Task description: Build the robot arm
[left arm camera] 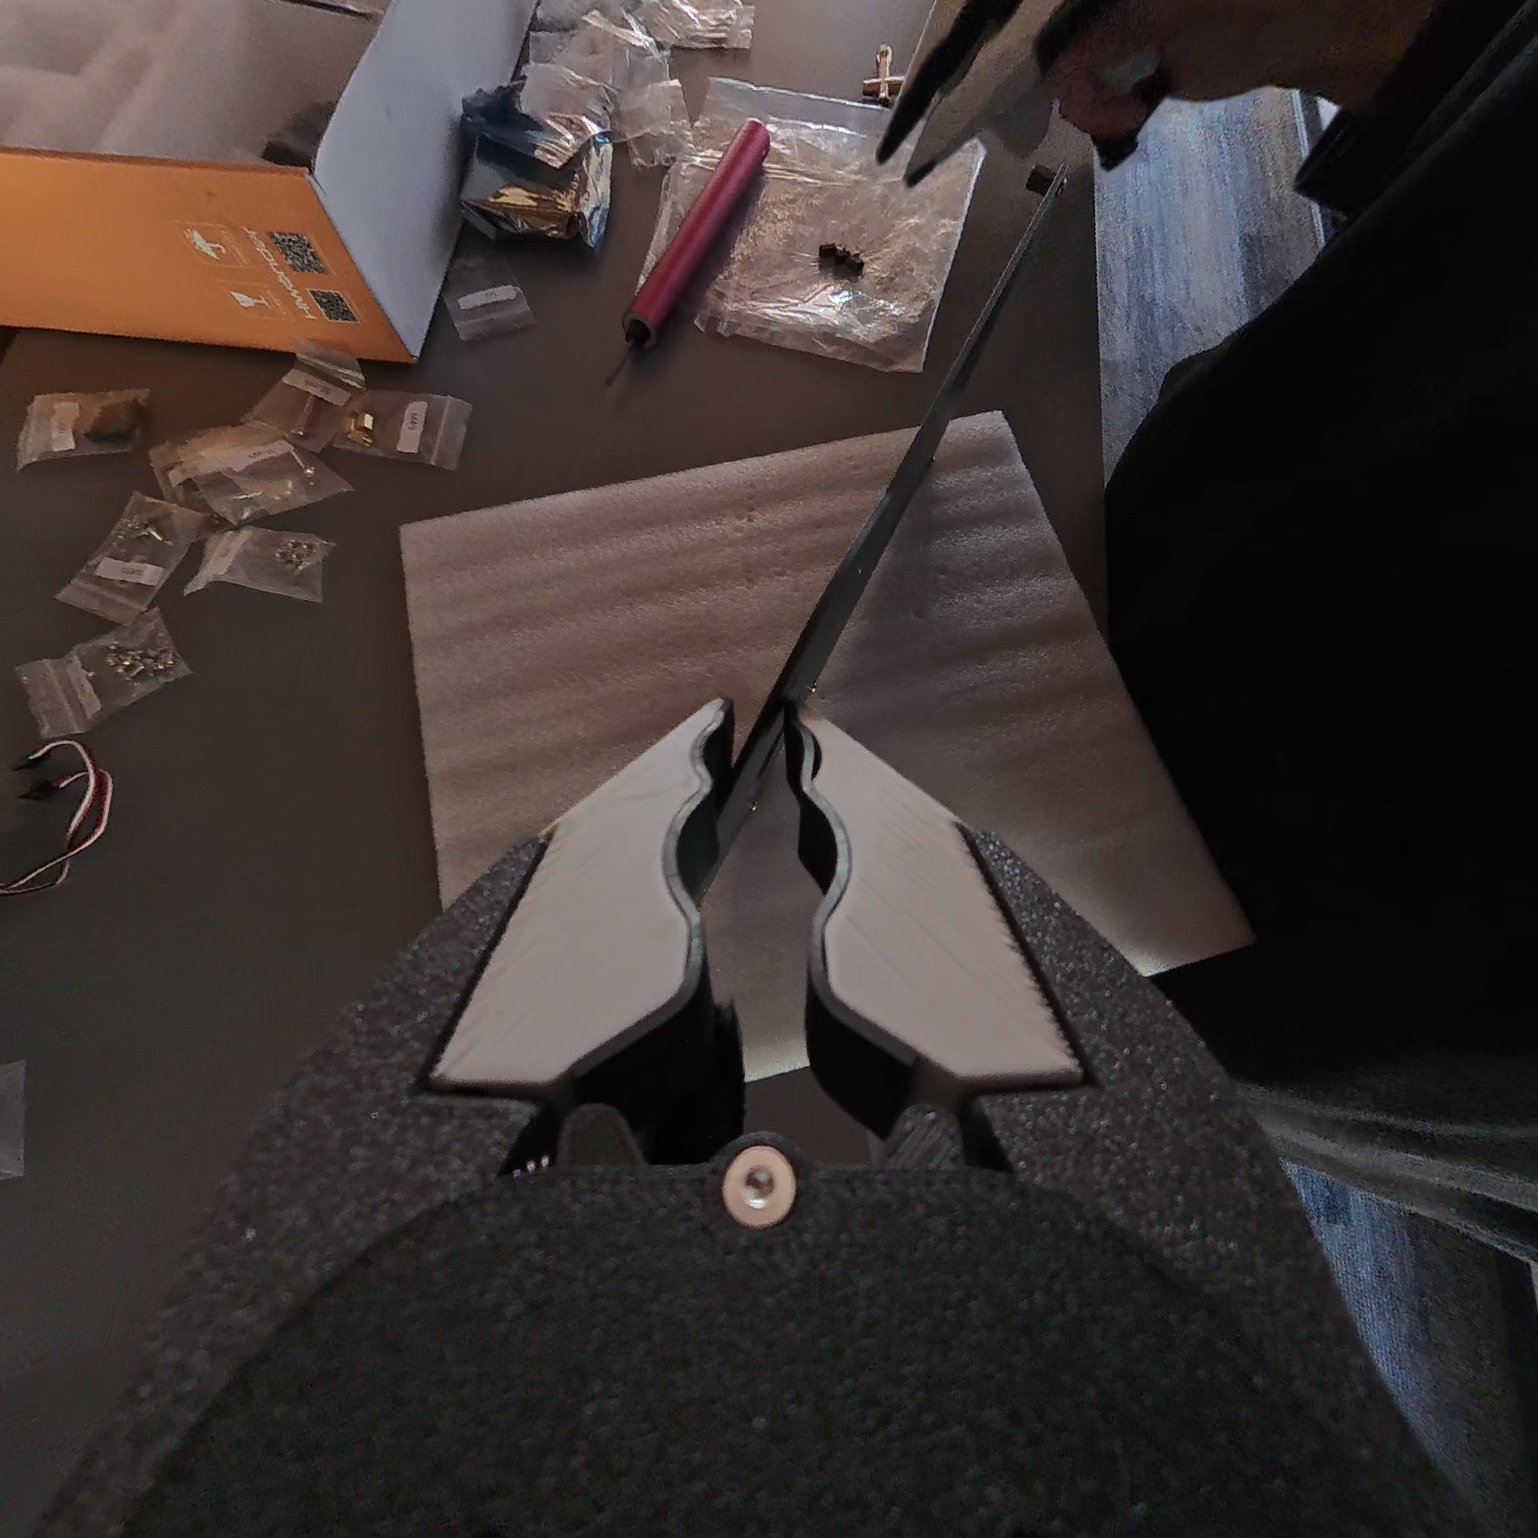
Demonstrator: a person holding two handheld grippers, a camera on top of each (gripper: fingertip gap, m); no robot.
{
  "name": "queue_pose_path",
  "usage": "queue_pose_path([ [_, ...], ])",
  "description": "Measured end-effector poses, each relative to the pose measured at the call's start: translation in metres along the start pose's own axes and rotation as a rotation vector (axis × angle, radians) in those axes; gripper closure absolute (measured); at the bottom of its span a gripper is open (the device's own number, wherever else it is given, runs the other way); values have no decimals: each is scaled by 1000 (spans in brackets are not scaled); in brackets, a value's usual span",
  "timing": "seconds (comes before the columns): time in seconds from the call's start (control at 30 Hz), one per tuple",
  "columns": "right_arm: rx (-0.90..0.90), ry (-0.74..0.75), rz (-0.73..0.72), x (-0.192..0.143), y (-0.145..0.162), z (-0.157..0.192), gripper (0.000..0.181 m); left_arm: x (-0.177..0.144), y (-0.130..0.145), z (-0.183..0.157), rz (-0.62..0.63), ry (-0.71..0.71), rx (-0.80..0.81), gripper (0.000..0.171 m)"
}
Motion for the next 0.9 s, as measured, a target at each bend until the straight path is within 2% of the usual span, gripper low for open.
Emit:
queue_pose_path([
  [0.07,-49,44,133,7,21,-17,166,0,0,0,-9,1,-11,160],
  [0.23,-98,3,226,22,34,-15,174,1,-1,2,-12,-6,-20,159],
  [0.33,-103,-7,208,25,28,-13,179,2,-1,4,-2,-13,-14,159],
  [0.4,-101,-8,255,26,36,-16,179,2,-1,4,2,-15,-11,159],
  [0.57,-35,-27,257,26,38,-16,179,3,0,3,-4,-12,-14,159],
  [0.9,-74,1,238,22,31,-18,181,4,-1,6,-9,-10,-2,159],
])
Point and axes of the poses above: each gripper's, where its closed fingertips meet, x out along the fingers, y out of its underside, z = x × y across the jaws, the point moved 1 cm from there along -x, back along the fingers, and after that the axes turned 11 degrees about -z, right-handed, at the moved point
